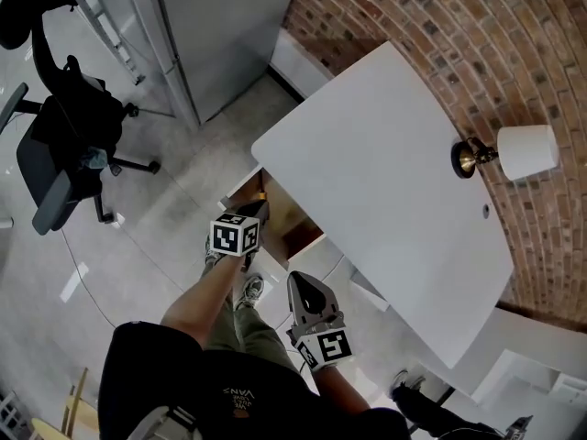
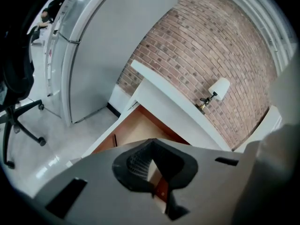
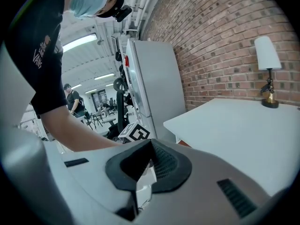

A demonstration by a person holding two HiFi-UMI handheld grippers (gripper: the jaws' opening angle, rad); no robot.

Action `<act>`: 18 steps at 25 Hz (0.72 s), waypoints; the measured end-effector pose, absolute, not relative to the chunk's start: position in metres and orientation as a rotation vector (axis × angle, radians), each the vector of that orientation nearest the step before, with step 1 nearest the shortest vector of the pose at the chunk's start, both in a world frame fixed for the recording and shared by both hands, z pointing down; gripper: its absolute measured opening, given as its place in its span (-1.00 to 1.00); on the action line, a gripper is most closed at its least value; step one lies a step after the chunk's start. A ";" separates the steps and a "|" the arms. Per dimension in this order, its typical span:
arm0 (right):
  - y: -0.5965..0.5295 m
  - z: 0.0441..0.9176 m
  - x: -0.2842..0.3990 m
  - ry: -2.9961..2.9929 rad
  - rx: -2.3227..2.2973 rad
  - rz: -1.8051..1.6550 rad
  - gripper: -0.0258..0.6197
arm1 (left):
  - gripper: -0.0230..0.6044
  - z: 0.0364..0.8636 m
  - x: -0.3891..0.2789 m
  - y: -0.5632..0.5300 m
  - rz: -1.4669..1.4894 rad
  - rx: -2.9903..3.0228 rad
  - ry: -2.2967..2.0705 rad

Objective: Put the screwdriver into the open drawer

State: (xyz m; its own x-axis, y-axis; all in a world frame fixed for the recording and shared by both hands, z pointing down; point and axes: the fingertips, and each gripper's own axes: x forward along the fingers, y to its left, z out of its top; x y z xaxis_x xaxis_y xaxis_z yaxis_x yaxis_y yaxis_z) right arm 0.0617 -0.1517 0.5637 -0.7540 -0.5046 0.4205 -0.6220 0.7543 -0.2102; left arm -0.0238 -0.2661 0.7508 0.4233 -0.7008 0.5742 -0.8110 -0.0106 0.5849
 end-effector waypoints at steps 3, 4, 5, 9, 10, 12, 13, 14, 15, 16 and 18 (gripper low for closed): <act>-0.144 0.553 0.064 -2.633 0.867 0.466 -0.93 | -0.90 0.728 -0.024 -0.254 0.130 1.782 -1.327; -0.142 0.550 0.066 -2.639 0.866 0.459 -0.93 | -0.90 0.721 -0.024 -0.250 0.127 1.794 -1.330; -0.139 0.547 0.068 -2.645 0.864 0.451 -0.93 | -0.90 0.714 -0.024 -0.246 0.125 1.806 -1.333; -0.130 0.537 0.075 -2.663 0.853 0.426 -0.93 | -0.90 0.682 -0.022 -0.228 0.121 1.860 -1.338; -0.129 0.535 0.076 -2.663 0.847 0.421 -0.93 | -0.90 0.675 -0.021 -0.223 0.123 1.875 -1.339; -0.125 0.530 0.079 -2.662 0.835 0.408 -0.93 | -0.90 0.659 -0.020 -0.213 0.128 1.903 -1.345; -0.124 0.528 0.079 -2.665 0.829 0.401 -0.93 | -0.90 0.651 -0.020 -0.208 0.133 1.918 -1.352; -0.123 0.525 0.080 -2.671 0.824 0.394 -0.93 | -0.90 0.643 -0.020 -0.202 0.142 1.935 -1.360; -0.122 0.522 0.080 -2.677 0.819 0.386 -0.93 | -0.90 0.635 -0.020 -0.197 0.152 1.954 -1.367; -0.121 0.519 0.080 -2.683 0.814 0.377 -0.93 | -0.90 0.626 -0.020 -0.193 0.161 1.972 -1.375; -0.119 0.513 0.080 -2.694 0.801 0.357 -0.93 | -0.90 0.609 -0.019 -0.184 0.164 2.001 -1.388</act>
